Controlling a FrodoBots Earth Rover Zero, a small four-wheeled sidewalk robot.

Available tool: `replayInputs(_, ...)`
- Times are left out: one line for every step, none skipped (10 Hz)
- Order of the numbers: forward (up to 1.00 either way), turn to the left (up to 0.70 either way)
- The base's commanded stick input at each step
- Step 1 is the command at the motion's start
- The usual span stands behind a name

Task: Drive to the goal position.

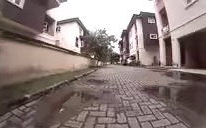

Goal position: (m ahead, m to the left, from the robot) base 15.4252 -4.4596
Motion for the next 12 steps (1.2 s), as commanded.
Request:
replayInputs(0.50, 0.00)
replayInputs(0.50, 0.00)
replayInputs(0.50, 0.00)
replayInputs(0.50, 0.00)
replayInputs(0.50, 0.00)
replayInputs(0.50, 0.00)
replayInputs(0.50, 0.00)
replayInputs(0.50, 0.00)
replayInputs(0.50, 0.00)
replayInputs(0.50, 0.00)
replayInputs(0.50, 0.00)
replayInputs(0.50, 0.00)
